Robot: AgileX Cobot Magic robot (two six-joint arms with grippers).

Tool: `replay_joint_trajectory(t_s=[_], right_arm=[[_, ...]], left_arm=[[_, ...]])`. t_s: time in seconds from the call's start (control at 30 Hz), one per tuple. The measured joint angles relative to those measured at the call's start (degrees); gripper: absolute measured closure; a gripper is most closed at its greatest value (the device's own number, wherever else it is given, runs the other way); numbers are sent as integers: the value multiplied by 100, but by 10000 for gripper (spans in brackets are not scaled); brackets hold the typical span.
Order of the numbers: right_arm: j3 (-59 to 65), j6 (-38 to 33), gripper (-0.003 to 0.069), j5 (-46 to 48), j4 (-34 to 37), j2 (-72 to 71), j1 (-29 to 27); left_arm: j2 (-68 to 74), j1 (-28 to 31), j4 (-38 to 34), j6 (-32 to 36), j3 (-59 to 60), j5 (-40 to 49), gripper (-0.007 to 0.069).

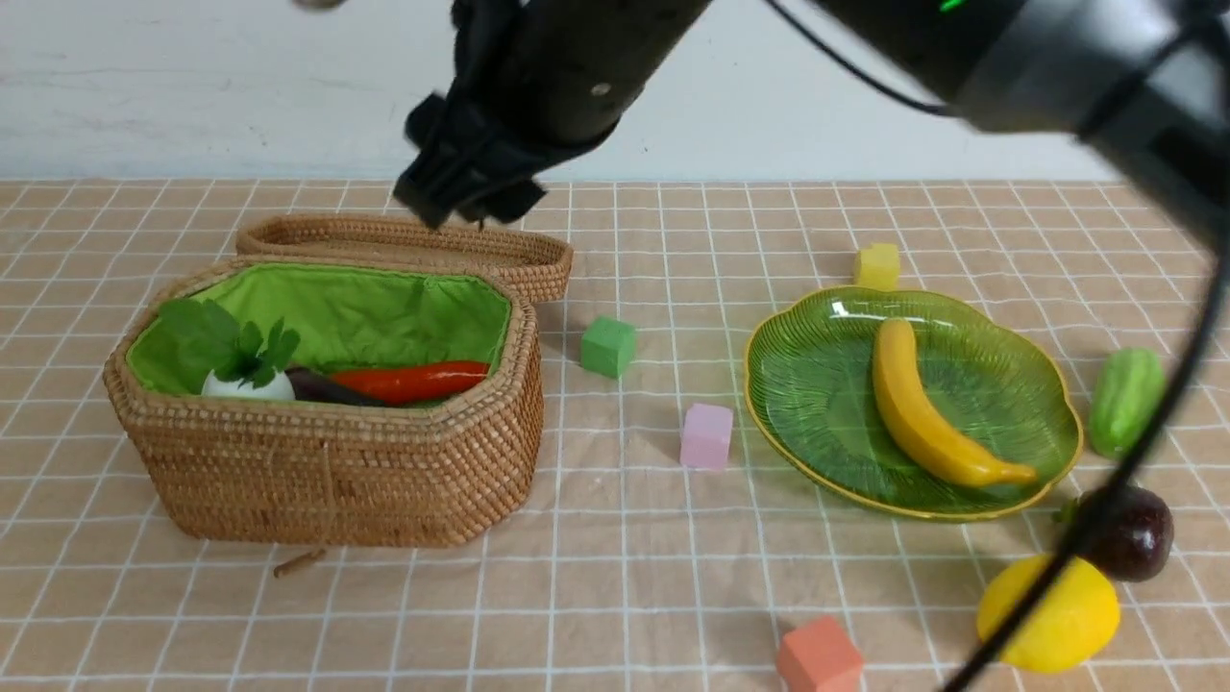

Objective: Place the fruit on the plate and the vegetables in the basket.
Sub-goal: Use the right arm to grab a lemon and put it into the right plate

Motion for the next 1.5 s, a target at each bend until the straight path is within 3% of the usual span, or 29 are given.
replay_joint_trajectory(t_s=[0.07, 0.2, 0.27, 0.37, 0.4, 0.47, 0.6, 0.73, 1.1, 1.33, 1.43, 1.5], right_arm=[[944, 629, 456, -16, 0, -821, -193], [3042, 1726, 601, -41, -8, -2132, -919], [4161, 2176, 611, -35, -22, -2621, -1440], [5871, 2790, 557, -273, 73, -3267, -2297], [5974, 2858, 541, -315, 107, -3322, -2349], [7136, 3433, 400, -1060, 515, -3518, -2974], [8044, 3960, 123, -2086, 982, -3417, -3496], [8382, 4175, -8, -2855, 1029, -3068, -3896], [8407, 4236, 4, -4234, 1457, -1995, -4211], [8379, 4190, 30, -4252, 1483, -1511, -4301], [8338, 3728, 95, -4112, 1579, -1467, -4301], [8326, 3411, 101, -4024, 1726, -1467, -4301]], left_arm=[[80, 0, -330, 266, 0, -13, 629], [242, 0, -811, 807, 0, -14, 627], [321, 0, -977, 1049, 0, -19, 626], [476, 0, -1189, 1288, 0, -29, 626], [486, 0, -1194, 1285, 0, -29, 626], [601, 0, -1231, 1333, 0, -29, 625], [745, 0, -1231, 1345, 0, -31, 624], [838, 0, -1276, 1345, 0, -36, 622], [875, 0, -1460, 1345, 0, -50, 619], [888, 0, -1580, 1345, 0, -45, 617], [894, 0, -1593, 1345, 0, -34, 613], [894, 0, -1593, 1345, 0, -34, 611]])
